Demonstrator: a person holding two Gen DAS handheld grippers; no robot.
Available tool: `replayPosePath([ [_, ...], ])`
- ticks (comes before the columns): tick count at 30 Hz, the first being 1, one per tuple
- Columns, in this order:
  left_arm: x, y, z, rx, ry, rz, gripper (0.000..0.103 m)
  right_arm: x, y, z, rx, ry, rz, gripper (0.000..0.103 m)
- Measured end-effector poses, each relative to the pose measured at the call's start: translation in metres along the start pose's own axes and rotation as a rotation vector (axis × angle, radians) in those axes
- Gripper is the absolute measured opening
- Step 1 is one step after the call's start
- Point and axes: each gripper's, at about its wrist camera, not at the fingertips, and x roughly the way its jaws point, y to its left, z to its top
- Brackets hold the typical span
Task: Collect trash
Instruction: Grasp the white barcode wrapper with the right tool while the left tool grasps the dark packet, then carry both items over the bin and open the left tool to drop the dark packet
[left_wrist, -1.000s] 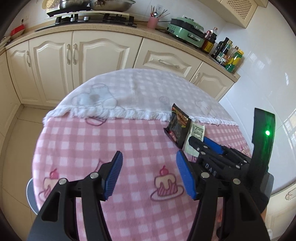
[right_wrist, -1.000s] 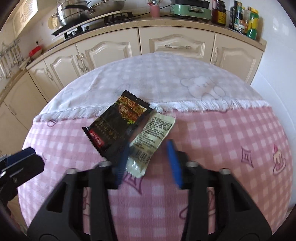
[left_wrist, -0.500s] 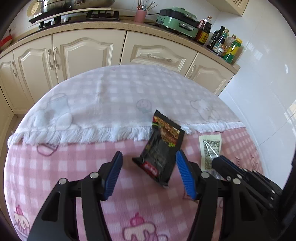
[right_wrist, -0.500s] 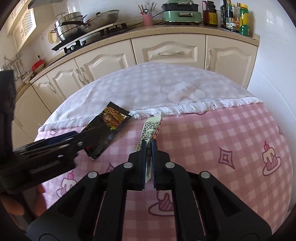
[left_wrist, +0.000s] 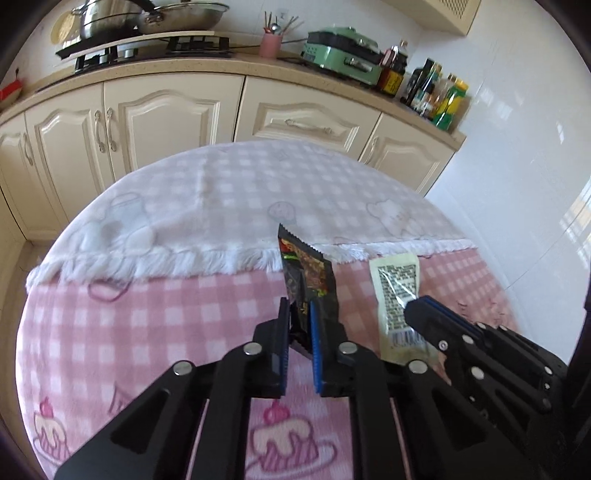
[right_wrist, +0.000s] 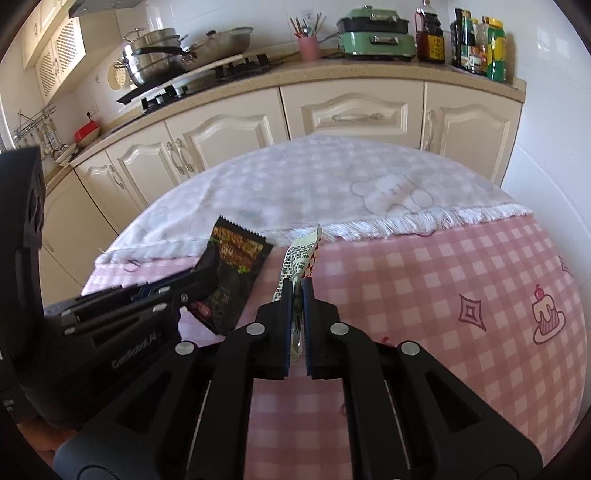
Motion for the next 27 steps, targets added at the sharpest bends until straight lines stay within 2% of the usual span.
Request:
replayPosePath([
  [5, -0.041, 0.020, -0.010, -0.038, -0.054, -0.028, 0.009, -0.016, 0.030, 0.000, -0.033, -0.021, 0.031, 0.006],
  [12, -0.112, 0.073, -0.032, -0.086, -0.147, 0.029, 0.009, -0.033, 0.098, -0.005, -0.105, -0.043, 0.093, 0.006],
  [21, -0.201, 0.205, -0.086, -0.249, -0.222, 0.164, 0.009, -0.029, 0.248, -0.034, -0.268, -0.012, 0.237, 0.006],
  [24, -0.225, 0.255, -0.108, -0.311, -0.229, 0.231, 0.009, -0.016, 0.308, -0.053, -0.332, 0.025, 0.299, 0.006],
  [27, -0.240, 0.306, -0.135, -0.389, -0.218, 0.291, 0.009, 0.000, 0.348, -0.072, -0.375, 0.070, 0.344, 0.006],
])
